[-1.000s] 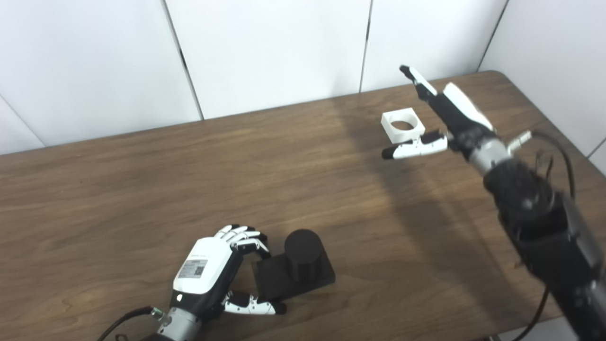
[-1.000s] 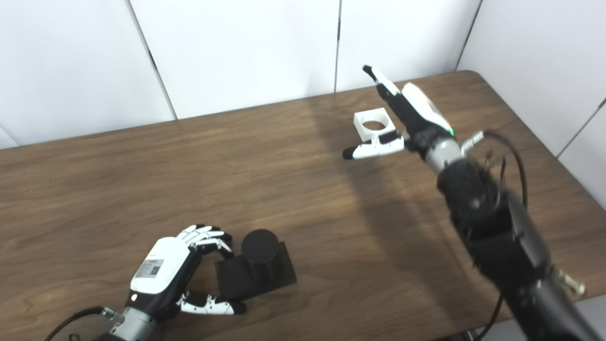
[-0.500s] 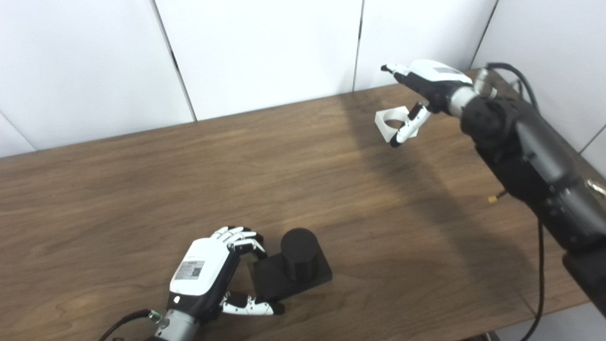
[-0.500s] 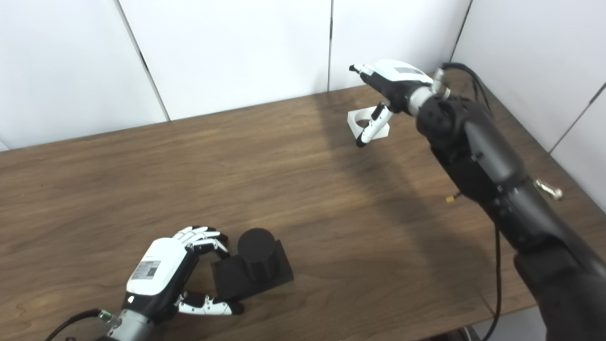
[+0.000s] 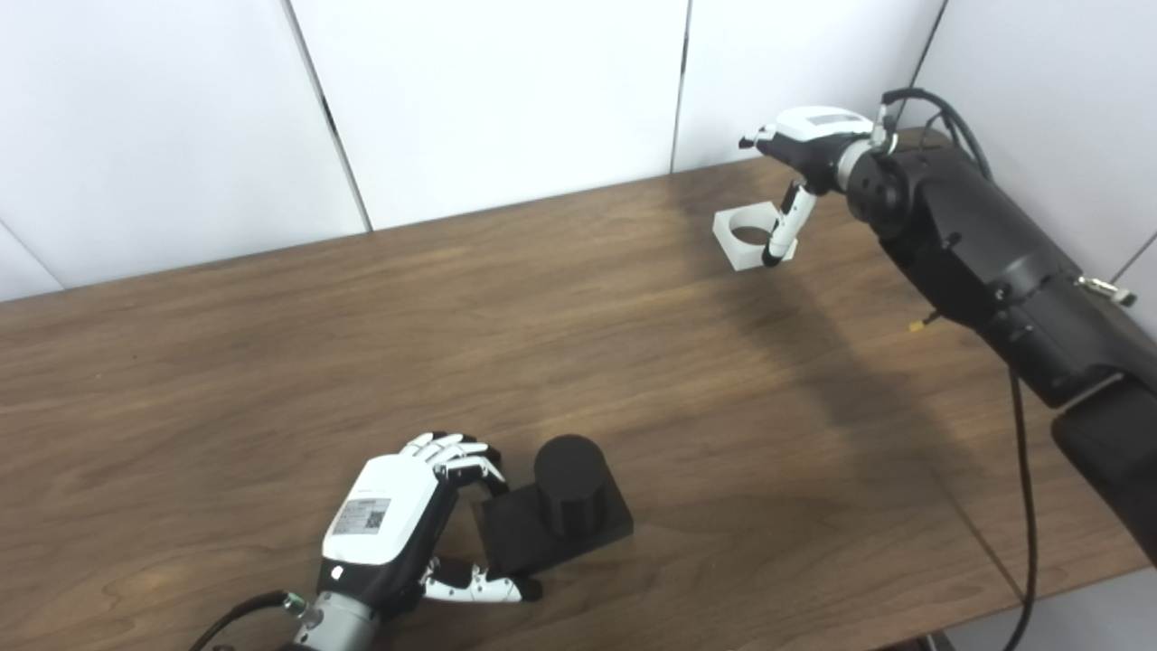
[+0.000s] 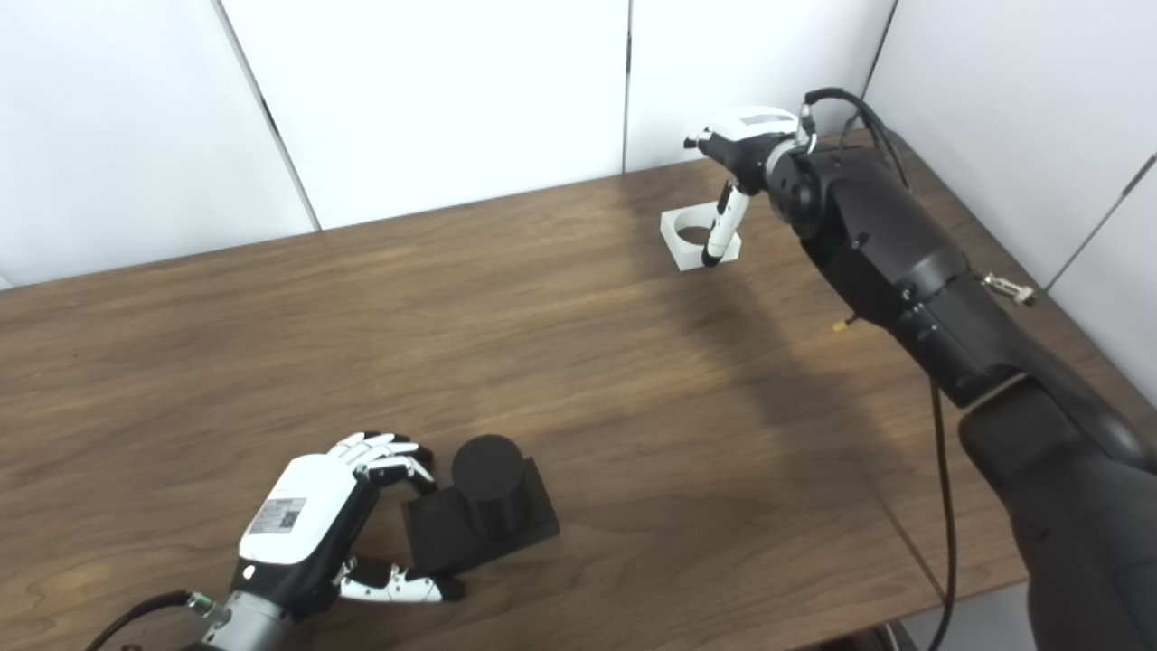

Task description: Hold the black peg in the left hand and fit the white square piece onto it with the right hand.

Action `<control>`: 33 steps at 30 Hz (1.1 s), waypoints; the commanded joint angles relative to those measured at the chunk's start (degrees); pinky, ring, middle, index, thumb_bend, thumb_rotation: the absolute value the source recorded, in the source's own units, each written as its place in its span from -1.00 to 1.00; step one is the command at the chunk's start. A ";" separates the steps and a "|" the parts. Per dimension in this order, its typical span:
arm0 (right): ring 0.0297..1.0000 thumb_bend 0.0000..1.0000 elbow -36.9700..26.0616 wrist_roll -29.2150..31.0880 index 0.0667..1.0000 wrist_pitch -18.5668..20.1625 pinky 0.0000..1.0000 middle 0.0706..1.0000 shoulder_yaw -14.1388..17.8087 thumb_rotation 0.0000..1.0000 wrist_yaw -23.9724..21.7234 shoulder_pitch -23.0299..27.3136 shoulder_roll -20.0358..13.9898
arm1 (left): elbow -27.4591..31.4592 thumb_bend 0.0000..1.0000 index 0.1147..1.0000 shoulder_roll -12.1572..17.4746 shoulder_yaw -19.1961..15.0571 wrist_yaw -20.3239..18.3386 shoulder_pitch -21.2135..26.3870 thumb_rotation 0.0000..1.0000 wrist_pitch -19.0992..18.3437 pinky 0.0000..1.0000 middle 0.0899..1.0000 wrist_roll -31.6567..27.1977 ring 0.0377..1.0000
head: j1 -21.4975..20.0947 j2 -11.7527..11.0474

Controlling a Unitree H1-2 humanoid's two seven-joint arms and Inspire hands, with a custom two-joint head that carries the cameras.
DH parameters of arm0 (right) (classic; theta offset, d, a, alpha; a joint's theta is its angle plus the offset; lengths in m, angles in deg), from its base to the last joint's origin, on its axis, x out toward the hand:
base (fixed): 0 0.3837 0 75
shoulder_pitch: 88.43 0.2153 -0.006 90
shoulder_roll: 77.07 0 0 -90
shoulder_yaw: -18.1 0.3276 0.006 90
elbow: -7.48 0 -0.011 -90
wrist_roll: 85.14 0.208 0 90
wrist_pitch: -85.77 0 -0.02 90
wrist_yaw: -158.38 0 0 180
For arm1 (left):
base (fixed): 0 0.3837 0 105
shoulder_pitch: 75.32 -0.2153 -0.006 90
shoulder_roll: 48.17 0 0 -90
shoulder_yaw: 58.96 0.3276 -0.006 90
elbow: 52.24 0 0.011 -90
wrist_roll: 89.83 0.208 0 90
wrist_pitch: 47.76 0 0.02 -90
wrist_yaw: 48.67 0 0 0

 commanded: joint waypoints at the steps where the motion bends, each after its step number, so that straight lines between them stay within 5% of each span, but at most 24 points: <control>1: 1.00 1.00 0.33 -1.56 0.89 -1.12 1.00 1.00 0.01 -0.56 1.38 4.20 -1.15 | -1.22 0.03 -0.15 0.30 1.47 -3.87 -1.25 -0.90 -1.61 0.80 0.51 2.57 0.67 | -0.08 0.05; 33: 1.00 0.97 6.18 -2.48 0.71 -2.32 1.00 1.00 -3.78 -0.50 1.95 4.77 1.51 | 0.03 0.04 -0.16 -0.78 1.98 -3.33 -1.51 -0.90 -2.80 0.80 0.50 3.34 0.67 | 1.56 0.87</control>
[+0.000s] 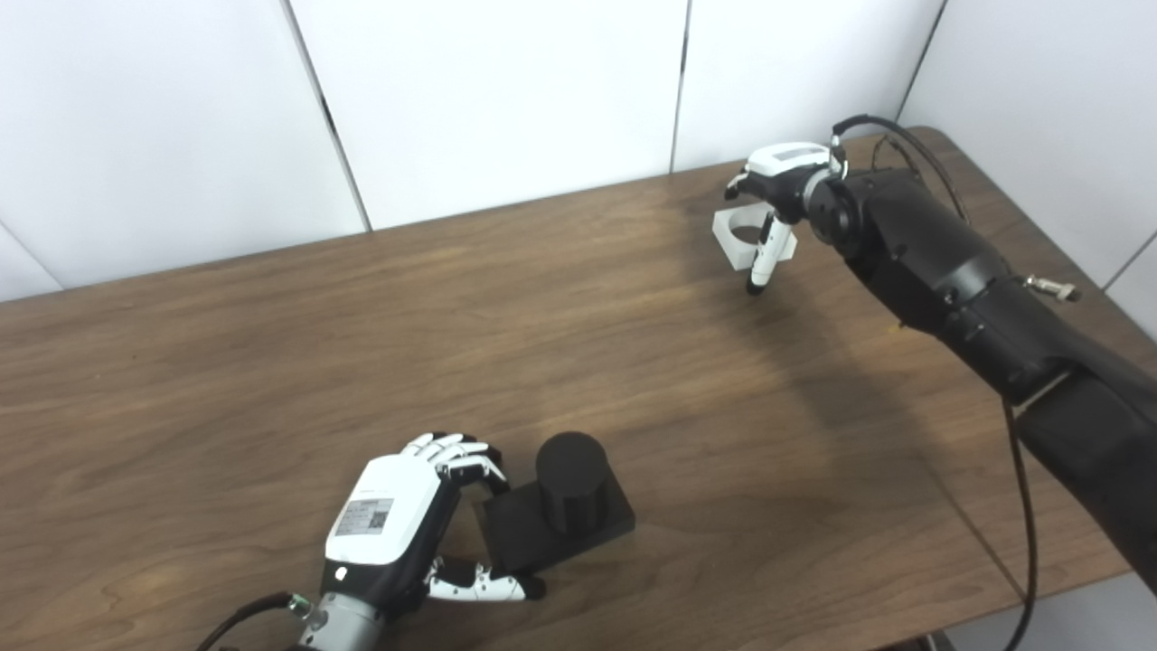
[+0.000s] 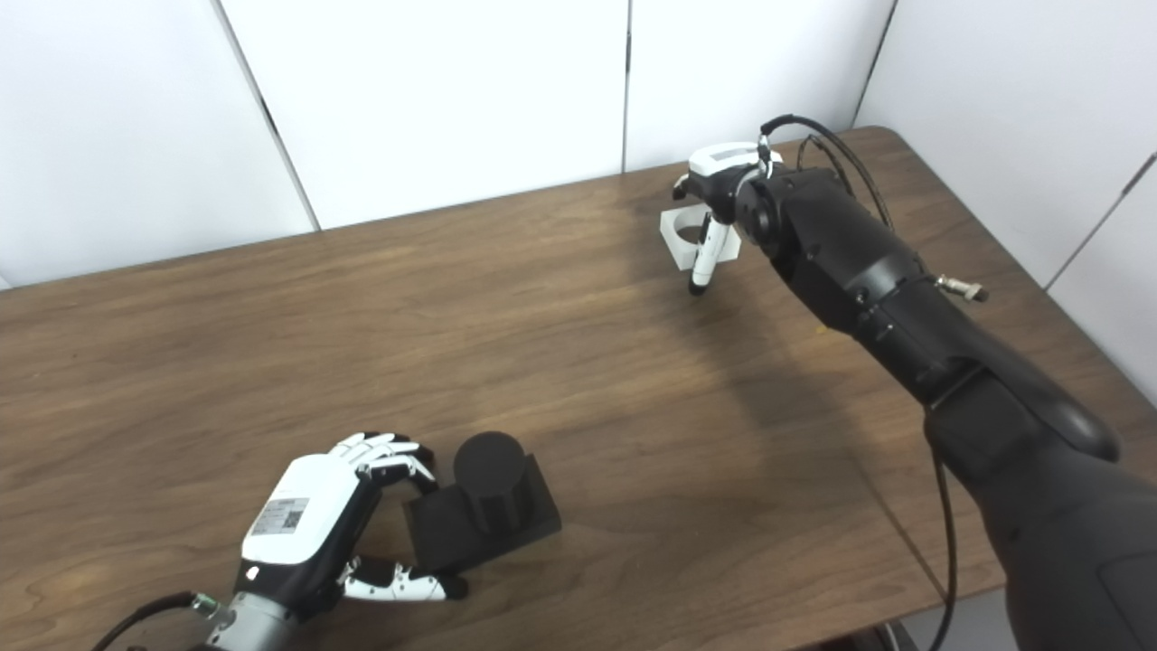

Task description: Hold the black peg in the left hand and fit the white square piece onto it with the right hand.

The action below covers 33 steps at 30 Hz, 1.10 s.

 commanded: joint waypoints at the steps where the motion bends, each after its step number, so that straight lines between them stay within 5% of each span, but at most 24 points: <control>1: 1.00 0.96 -0.80 -0.71 0.68 -0.96 1.00 1.00 0.76 -0.50 1.32 3.26 -1.39 | -0.76 0.04 -0.16 -0.10 1.50 -3.38 -1.15 -0.90 -1.08 0.80 0.50 2.40 0.68 | 0.06 0.22; 15: 1.00 0.48 -0.51 -1.92 0.43 -4.08 1.00 1.00 0.65 -0.27 1.80 3.55 -2.63 | -0.27 0.04 -0.16 -0.43 1.49 -3.84 -1.18 -0.90 -1.56 0.80 0.50 3.04 0.68 | 0.20 0.43; 26: 1.00 0.48 -0.53 -2.13 0.42 -4.79 1.00 1.00 0.85 -0.40 1.98 3.54 -2.72 | 0.35 0.03 -0.16 -0.60 1.42 -4.66 -1.16 -0.90 -2.14 0.81 0.51 3.27 0.68 | 0.33 0.87; 33: 1.00 0.67 -0.85 -2.03 0.46 -3.77 1.00 1.00 0.81 -0.54 0.28 3.72 -2.67 | 0.27 0.03 -0.16 -0.83 1.29 -4.57 -1.12 -0.90 -2.24 0.83 0.51 3.07 0.69 | 0.40 0.93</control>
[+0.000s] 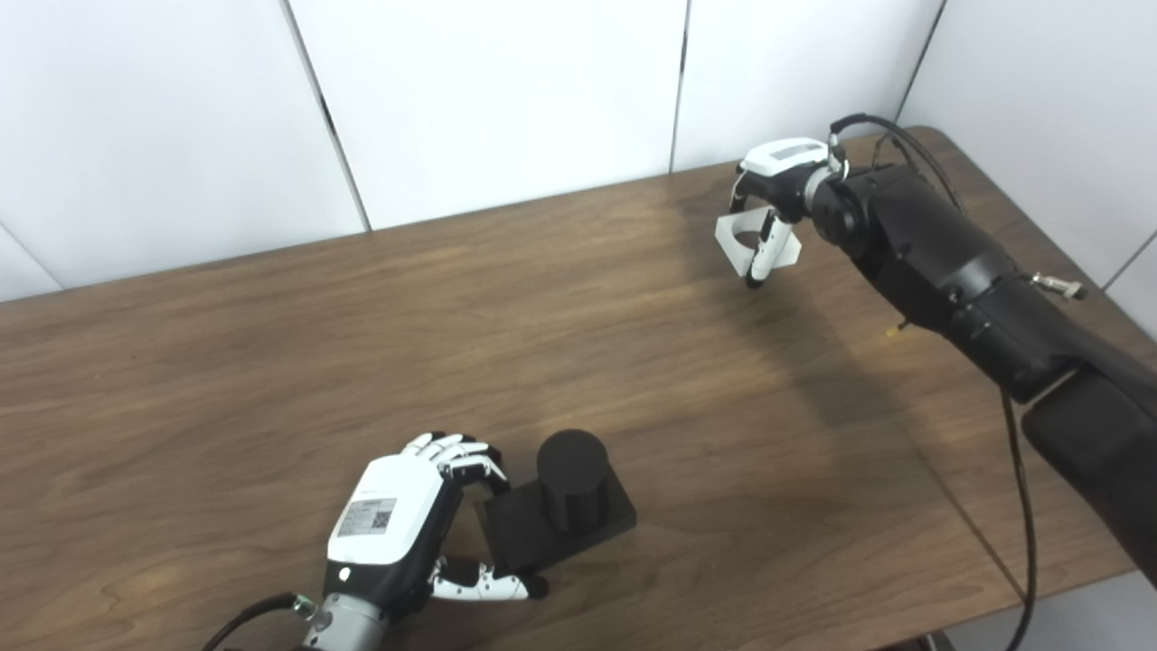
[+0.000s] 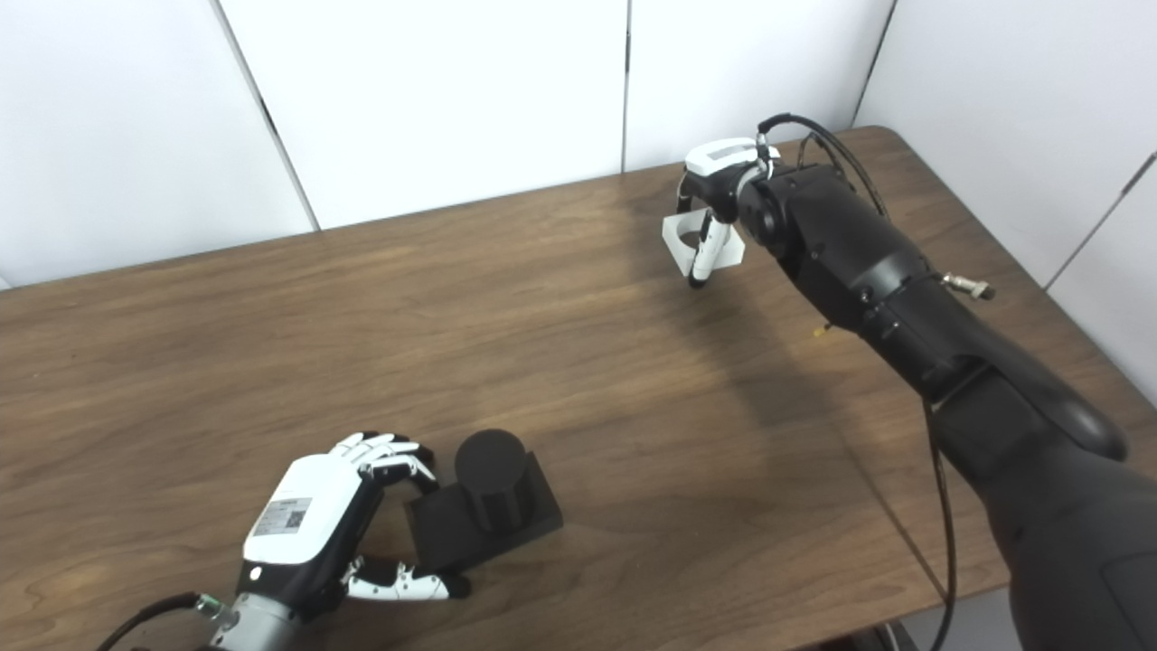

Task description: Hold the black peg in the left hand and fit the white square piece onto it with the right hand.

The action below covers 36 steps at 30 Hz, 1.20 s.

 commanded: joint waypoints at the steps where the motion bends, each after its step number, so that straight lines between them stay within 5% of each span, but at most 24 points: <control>1: 1.00 0.71 -1.02 -0.85 0.47 0.09 1.00 1.00 0.87 -0.59 -0.18 3.72 -2.02 | -1.00 0.03 -0.16 0.06 1.25 -3.17 -0.65 -0.90 -0.45 0.83 0.51 1.44 0.69 | -0.04 0.05; 13: 1.00 0.71 -1.27 -0.01 0.29 -2.18 1.00 0.96 1.86 -0.70 2.49 2.71 -1.96 | -0.76 0.03 -0.16 0.23 1.20 -3.37 -0.59 -0.90 -0.42 0.83 0.51 1.28 0.69 | -0.24 0.14; 15: 1.00 0.22 -0.68 0.60 0.01 -3.47 0.94 0.86 2.36 -0.71 4.28 2.26 -1.85 | -0.83 0.03 -0.16 0.14 1.25 -3.14 -0.61 -0.90 -0.37 0.81 0.50 1.46 0.68 | -0.46 0.13; 17: 0.96 0.09 -0.06 1.31 -0.08 -5.17 0.88 0.78 2.92 -0.72 6.32 1.76 -1.88 | -0.92 0.03 -0.16 0.03 1.32 -3.14 -0.57 -0.90 -0.41 0.81 0.50 1.56 0.68 | -0.32 0.09; 36: 0.83 0.05 0.79 1.62 -0.10 -10.12 0.79 0.59 4.19 -0.73 13.04 -1.10 -2.27 | -1.88 0.03 -0.16 -0.42 1.44 -2.86 -0.28 -0.90 -0.29 0.84 0.51 1.60 0.69 | 0.05 -0.52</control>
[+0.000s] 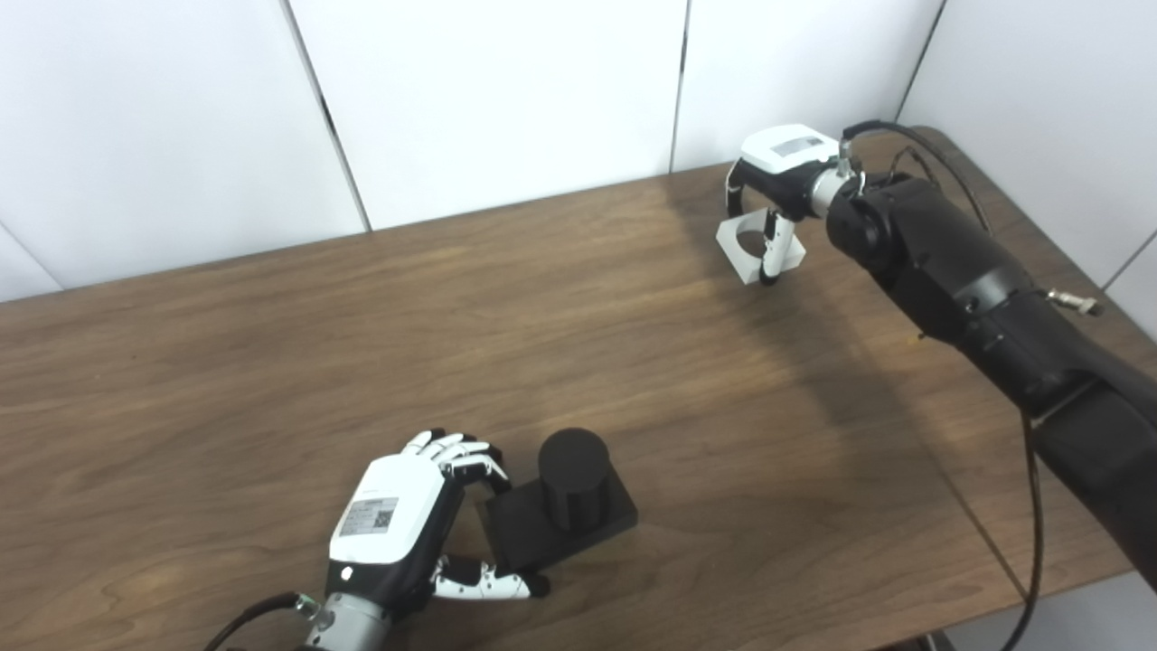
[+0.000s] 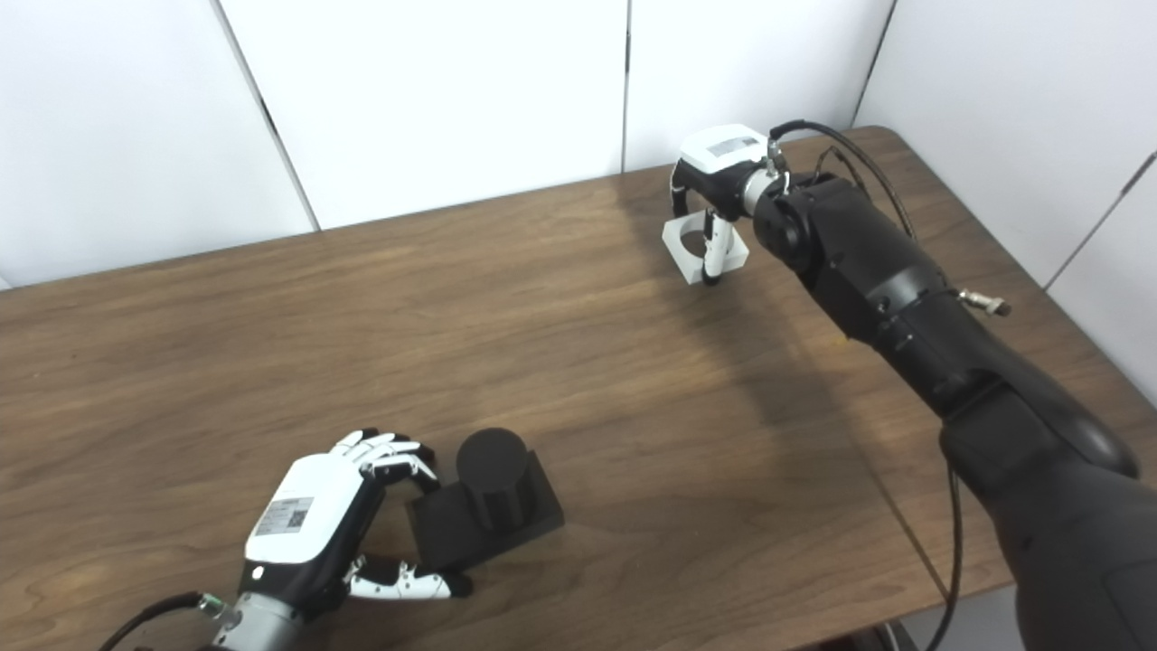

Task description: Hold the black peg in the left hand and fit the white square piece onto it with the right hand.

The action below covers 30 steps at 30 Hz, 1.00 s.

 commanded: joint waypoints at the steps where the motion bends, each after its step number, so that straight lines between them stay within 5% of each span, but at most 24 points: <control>1: 0.84 0.05 -1.19 0.05 -0.10 -1.08 0.80 0.60 1.10 -0.73 1.22 1.46 -2.14 | -2.07 0.03 -0.16 -0.11 1.46 -2.56 -0.17 -0.90 -0.03 0.83 0.51 1.38 0.69 | 0.14 -0.01; 6: 0.86 0.05 -9.73 -0.48 -0.11 -1.44 0.84 0.60 0.80 -0.73 -3.44 1.43 -3.83 | -3.16 0.03 -0.16 -0.51 1.75 -2.40 0.41 -0.90 -0.09 0.82 0.51 1.75 0.69 | 0.55 -0.15; 14: 0.81 0.05 -33.03 0.62 -0.11 -0.79 0.94 0.57 2.07 -0.73 -17.23 1.70 -5.46 | -4.52 0.03 -0.15 -1.12 2.49 -1.77 1.17 -0.90 -0.04 0.84 0.51 2.06 0.70 | 2.07 -0.11; 24: 0.81 0.05 -53.59 5.22 -0.10 2.65 0.93 0.55 2.10 -0.73 -37.51 6.29 -2.59 | -4.54 0.03 -0.15 -2.19 3.46 -2.74 1.77 -0.90 -1.25 0.86 0.53 3.42 0.71 | 4.98 1.16; 30: 0.79 0.05 -59.63 8.85 -0.10 6.18 0.88 0.53 1.97 -0.73 -45.45 9.25 0.68 | -5.00 0.03 -0.15 -3.32 3.81 -2.33 1.87 -0.90 -1.40 0.87 0.52 4.18 0.71 | 6.90 2.07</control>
